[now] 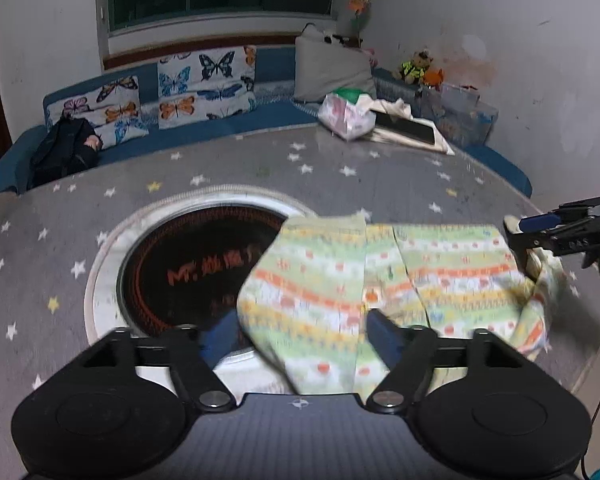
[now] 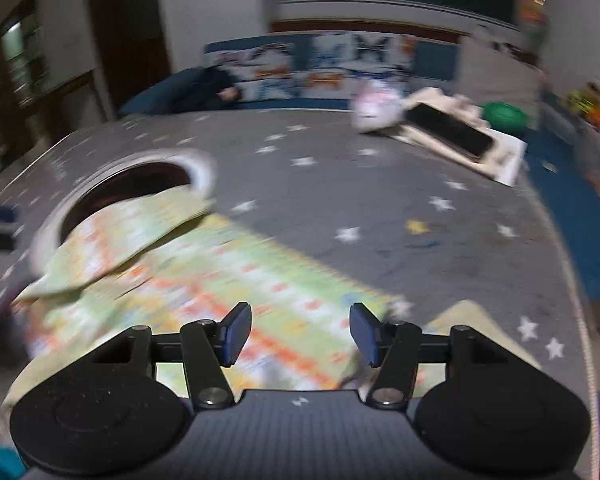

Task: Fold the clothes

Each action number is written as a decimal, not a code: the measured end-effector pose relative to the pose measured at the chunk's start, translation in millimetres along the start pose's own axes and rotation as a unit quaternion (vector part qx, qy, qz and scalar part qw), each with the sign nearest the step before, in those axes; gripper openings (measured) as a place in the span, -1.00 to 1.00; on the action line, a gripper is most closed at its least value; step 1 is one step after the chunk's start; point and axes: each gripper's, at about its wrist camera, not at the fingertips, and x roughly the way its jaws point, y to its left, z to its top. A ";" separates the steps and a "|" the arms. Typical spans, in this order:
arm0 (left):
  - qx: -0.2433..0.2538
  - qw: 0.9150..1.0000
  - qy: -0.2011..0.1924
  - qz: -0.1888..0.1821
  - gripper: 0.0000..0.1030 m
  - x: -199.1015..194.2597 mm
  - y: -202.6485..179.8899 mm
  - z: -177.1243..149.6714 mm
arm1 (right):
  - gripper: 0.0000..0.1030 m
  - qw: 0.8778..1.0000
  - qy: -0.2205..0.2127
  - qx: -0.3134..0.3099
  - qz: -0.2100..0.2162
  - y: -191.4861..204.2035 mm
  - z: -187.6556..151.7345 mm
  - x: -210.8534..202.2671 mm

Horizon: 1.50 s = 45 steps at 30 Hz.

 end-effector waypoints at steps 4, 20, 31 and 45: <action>0.006 1.000 0.003 -0.002 0.51 25.9 -7.7 18.2 | 0.14 0.998 -0.012 0.053 -0.037 -30.5 12.2 10.9; 0.061 0.996 0.062 -0.014 -0.38 170.1 -58.4 47.3 | 0.15 0.993 -0.014 0.097 -0.068 -60.6 24.6 40.9; -0.038 0.998 0.008 0.053 -0.98 112.6 17.6 42.3 | 0.15 0.992 -0.014 0.101 -0.071 -62.2 23.0 42.9; -0.169 0.977 -0.006 0.129 -0.76 19.1 98.2 -14.0 | 0.26 0.992 -0.034 0.088 -0.080 -48.8 32.1 43.2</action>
